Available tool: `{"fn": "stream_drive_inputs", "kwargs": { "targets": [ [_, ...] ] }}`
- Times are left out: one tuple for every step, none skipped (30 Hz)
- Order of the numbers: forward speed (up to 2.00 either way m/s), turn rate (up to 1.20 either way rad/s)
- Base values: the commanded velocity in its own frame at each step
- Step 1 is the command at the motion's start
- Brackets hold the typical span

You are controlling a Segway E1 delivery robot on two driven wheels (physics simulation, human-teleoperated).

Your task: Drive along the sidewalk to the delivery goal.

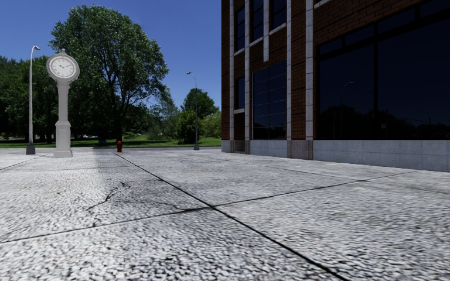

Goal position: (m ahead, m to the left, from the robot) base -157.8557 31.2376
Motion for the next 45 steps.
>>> {"fn": "stream_drive_inputs", "kwargs": {
  "targets": [
    [0.00,0.00],
    [0.00,0.00],
    [0.00,0.00],
    [0.00,0.00],
    [0.00,0.00],
    [0.00,0.00],
    [0.00,0.00],
    [0.00,0.00],
    [0.00,0.00],
    [0.00,0.00],
    [0.00,0.00],
    [0.00,0.00],
    [0.00,0.00],
    [0.00,0.00],
    [0.00,0.00],
    [0.00,0.00],
    [0.00,0.00],
    [0.00,0.00],
    [0.00,0.00],
    [0.00,0.00],
    [0.00,0.00],
    [0.00,0.00],
    [0.00,0.00],
    [0.00,0.00],
    [0.00,0.00],
    [0.00,0.00],
    [0.00,0.00],
    [0.00,0.00],
    [0.00,0.00],
    [0.00,0.00],
    [0.05,0.00],
    [2.00,0.00],
    [2.00,0.00],
    [2.00,0.00],
    [2.00,0.00],
    [2.00,0.00],
    [2.00,0.00],
    [2.00,0.00],
    [2.00,0.00],
    [2.00,0.00],
    [2.00,0.00],
    [2.00,0.00],
    [2.00,0.00],
    [2.00,0.00],
    [2.00,0.00]
  ]
}}
